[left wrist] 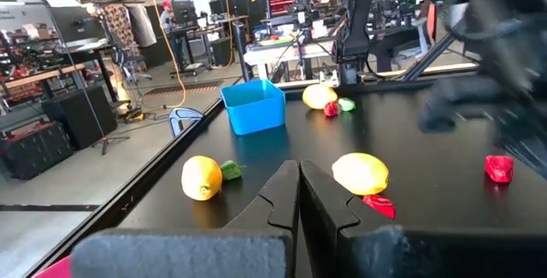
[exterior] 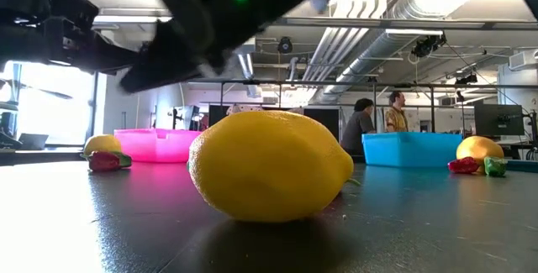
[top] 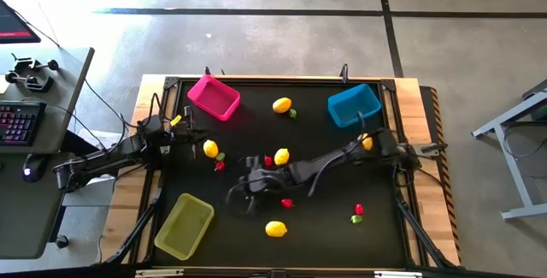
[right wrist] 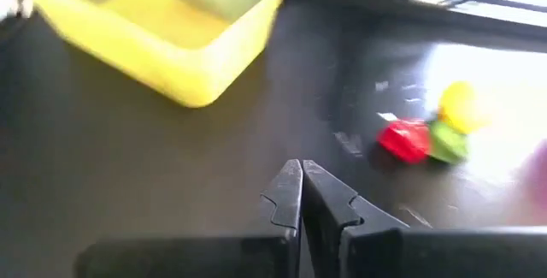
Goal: Sort produce into baskets
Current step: Put the yellow lemon into the blue bin
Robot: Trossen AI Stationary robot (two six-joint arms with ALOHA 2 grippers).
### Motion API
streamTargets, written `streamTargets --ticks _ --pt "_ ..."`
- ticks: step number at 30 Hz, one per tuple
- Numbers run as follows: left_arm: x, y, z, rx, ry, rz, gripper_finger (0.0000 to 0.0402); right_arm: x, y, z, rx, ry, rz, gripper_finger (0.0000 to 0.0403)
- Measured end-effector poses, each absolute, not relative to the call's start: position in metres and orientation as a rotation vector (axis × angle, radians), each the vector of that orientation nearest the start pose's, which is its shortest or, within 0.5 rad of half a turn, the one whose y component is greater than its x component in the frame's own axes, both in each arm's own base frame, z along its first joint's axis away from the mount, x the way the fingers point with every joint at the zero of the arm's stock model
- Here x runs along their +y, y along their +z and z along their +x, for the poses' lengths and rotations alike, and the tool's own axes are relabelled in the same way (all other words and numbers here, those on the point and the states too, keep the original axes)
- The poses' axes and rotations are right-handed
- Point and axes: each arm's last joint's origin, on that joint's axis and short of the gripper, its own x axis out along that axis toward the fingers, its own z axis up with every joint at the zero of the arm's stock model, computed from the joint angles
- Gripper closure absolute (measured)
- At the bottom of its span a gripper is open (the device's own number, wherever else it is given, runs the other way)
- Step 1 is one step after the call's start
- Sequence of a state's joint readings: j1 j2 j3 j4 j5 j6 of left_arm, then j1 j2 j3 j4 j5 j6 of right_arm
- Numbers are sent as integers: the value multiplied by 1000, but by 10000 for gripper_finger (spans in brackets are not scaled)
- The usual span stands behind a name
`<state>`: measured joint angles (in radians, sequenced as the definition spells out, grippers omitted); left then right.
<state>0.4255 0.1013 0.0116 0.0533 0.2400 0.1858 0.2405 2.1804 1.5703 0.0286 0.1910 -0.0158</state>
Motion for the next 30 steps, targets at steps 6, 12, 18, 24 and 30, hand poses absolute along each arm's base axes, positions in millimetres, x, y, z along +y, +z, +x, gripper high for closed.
streamTargets --ticks 6,12,18,24,30 --pt "36 164 96 53 181 173 402 92 175 424 487 -43 -77 403" --pt "36 164 96 52 181 173 402 68 176 377 423 -133 -5 403" --pt "36 164 96 52 180 173 402 40 173 342 364 -212 91 403" --pt "36 164 96 53 181 173 401 24 164 324 444 -200 117 403" --pt "36 164 96 53 182 173 401 14 158 321 619 -226 43 380"
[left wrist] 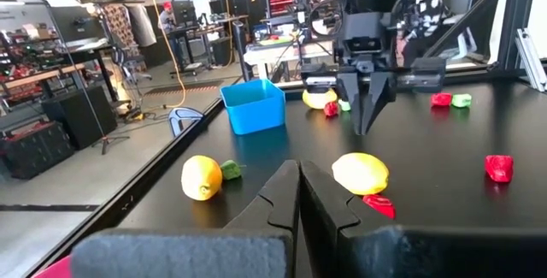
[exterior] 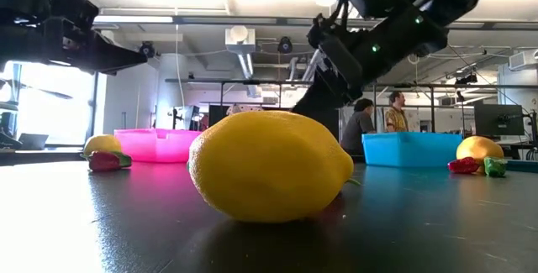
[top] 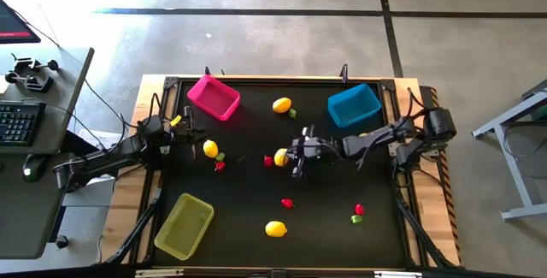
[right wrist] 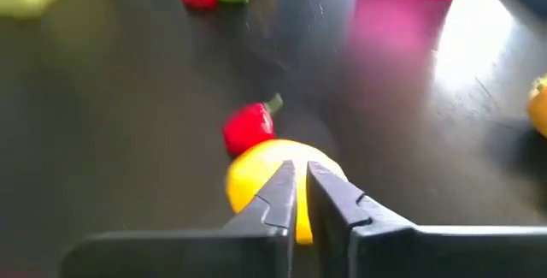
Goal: Sort produce into baskets
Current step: Put the yellow lemon into the blue bin
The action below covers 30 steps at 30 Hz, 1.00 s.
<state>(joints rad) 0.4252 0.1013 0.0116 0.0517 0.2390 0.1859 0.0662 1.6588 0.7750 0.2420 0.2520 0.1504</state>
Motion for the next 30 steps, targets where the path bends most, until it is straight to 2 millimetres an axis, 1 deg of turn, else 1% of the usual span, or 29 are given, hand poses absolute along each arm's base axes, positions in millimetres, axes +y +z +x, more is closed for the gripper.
streamTargets --ticks 2,7,14,17,21,26,30 --pt "36 164 96 53 182 173 401 11 156 320 672 -229 3 359" --pt "36 165 96 51 182 174 401 8 158 321 717 -218 -71 288" --pt "36 164 96 52 182 173 401 11 159 323 752 -73 -202 182" --pt "36 164 96 53 182 173 401 10 159 323 751 -50 -264 148" --pt "36 164 96 52 182 173 401 9 159 323 748 55 -359 126" --pt "36 164 96 52 182 173 402 8 159 323 737 155 -492 123" --pt "36 165 96 52 182 173 402 3 160 325 730 167 -545 123"
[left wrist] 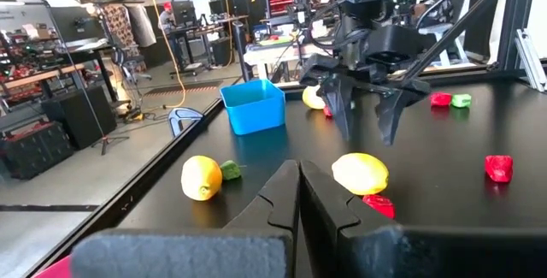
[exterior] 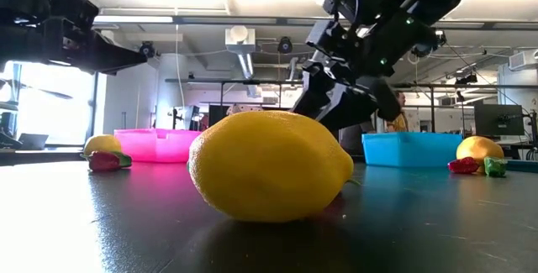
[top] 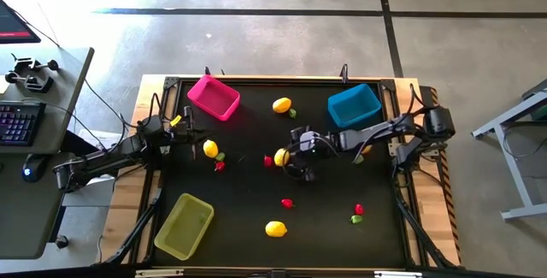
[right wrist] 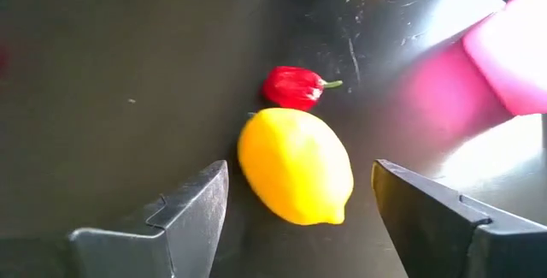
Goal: Sort produce into baskets
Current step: Put the yellow lemon into the blue bin
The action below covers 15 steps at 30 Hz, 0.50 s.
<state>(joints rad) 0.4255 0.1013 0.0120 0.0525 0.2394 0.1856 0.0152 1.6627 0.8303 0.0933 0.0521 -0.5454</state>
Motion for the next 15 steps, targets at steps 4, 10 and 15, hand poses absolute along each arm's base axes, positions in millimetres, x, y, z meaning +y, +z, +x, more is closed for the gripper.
streamTargets --ticks 4,10,15 --pt "36 164 96 53 181 173 401 2 163 336 758 182 -569 123" --pt "36 165 96 48 178 174 401 -2 153 357 918 238 -649 123" --pt "36 165 96 48 178 174 402 -7 159 367 937 232 -665 123"
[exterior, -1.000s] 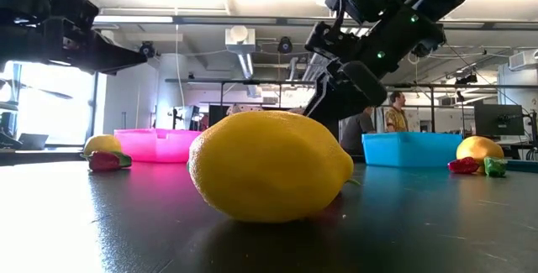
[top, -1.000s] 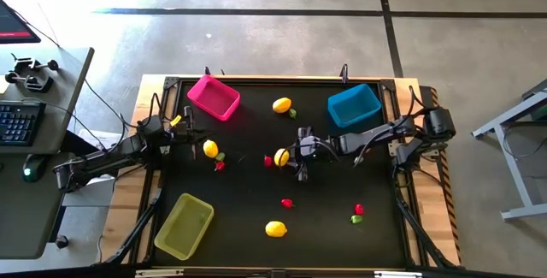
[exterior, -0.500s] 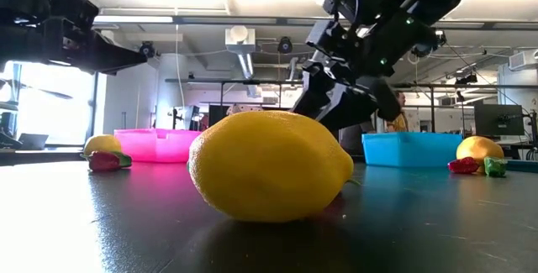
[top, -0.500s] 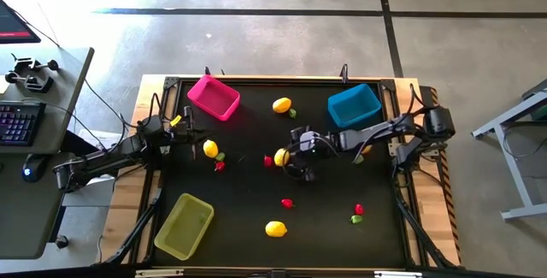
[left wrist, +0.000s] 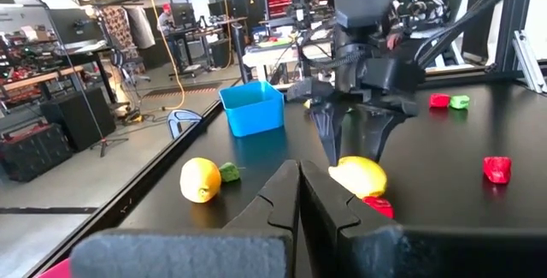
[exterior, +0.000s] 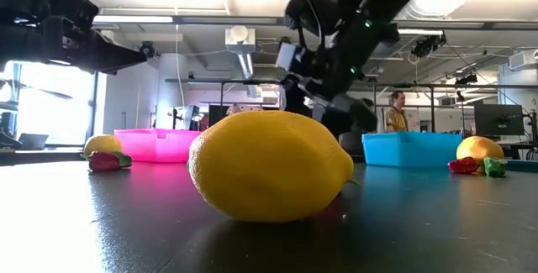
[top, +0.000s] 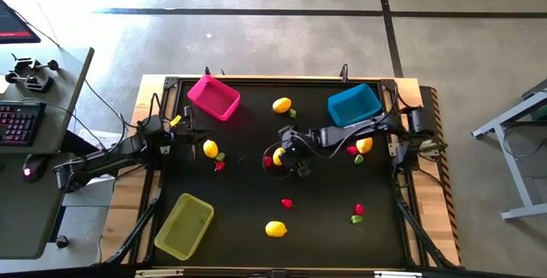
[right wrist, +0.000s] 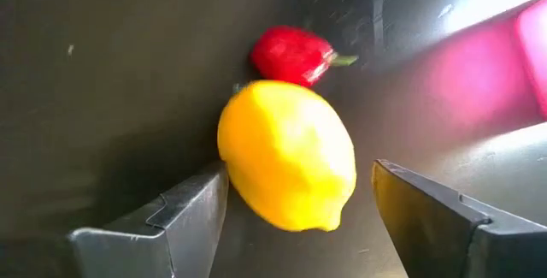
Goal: Sort produce into baskets
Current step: Put the yellow lemon into the blue bin
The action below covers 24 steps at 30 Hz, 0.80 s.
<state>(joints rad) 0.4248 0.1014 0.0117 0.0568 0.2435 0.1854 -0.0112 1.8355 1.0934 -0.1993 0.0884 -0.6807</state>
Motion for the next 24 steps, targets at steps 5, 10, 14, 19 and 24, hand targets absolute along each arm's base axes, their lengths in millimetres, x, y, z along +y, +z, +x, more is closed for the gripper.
streamTargets --ticks 5,10,14,19,24 --pt "36 165 96 49 178 174 401 -11 160 367 929 262 -636 123" --pt "36 165 96 48 178 173 401 -9 149 370 944 292 -639 124" --pt "36 165 96 48 178 172 401 -8 137 372 965 306 -625 124" --pt "36 165 96 41 179 94 401 -8 135 373 969 277 -557 147" --pt "36 165 96 38 180 69 402 -7 140 373 957 228 -460 201"
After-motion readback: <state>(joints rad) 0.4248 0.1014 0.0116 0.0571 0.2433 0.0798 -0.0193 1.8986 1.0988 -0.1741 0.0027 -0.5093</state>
